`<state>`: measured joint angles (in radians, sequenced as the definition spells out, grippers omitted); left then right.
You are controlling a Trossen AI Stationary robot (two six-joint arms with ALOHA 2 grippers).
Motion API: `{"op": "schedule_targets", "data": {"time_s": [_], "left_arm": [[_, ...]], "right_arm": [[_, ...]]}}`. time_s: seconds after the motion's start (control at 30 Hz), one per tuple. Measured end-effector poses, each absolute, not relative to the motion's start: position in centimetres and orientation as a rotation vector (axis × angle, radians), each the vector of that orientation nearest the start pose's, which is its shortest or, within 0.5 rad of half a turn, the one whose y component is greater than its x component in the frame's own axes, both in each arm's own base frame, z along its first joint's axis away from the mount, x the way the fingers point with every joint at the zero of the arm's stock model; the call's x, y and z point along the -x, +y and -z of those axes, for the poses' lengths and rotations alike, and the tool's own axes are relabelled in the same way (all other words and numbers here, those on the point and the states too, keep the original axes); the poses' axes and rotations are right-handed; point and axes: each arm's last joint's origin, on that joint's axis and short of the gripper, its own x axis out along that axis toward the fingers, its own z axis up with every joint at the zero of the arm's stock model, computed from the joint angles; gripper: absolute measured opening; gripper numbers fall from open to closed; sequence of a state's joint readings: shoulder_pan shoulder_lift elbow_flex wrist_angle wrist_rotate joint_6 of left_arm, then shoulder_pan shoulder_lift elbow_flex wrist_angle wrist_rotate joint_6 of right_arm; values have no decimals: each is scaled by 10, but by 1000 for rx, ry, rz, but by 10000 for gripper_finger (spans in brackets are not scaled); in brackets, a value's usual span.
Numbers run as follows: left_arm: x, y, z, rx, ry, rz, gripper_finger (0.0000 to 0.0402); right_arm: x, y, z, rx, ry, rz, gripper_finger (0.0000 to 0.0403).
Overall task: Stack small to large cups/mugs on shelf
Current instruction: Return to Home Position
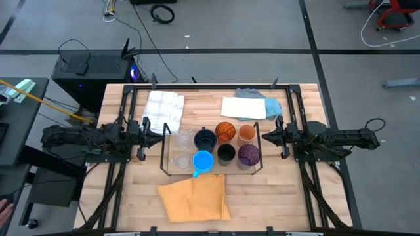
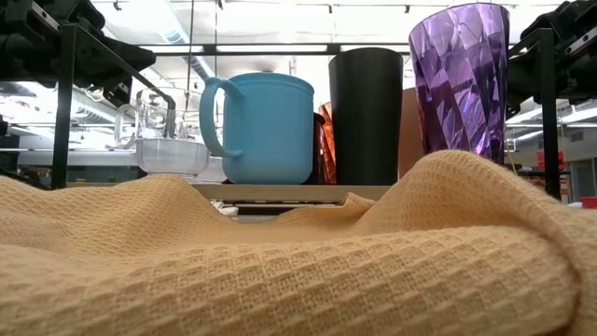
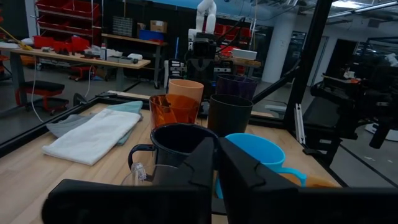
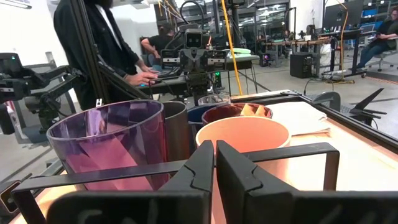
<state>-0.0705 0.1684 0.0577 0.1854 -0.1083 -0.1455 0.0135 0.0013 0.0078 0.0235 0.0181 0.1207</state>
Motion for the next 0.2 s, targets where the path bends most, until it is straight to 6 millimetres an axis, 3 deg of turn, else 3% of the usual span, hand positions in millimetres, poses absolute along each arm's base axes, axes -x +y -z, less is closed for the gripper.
{"op": "schedule_targets", "data": {"time_s": [0.2], "left_arm": [[-106,-4,-188,152,-78,-32,37]], "right_arm": [[-97,1,-168,-121,-30,3,25]]}}
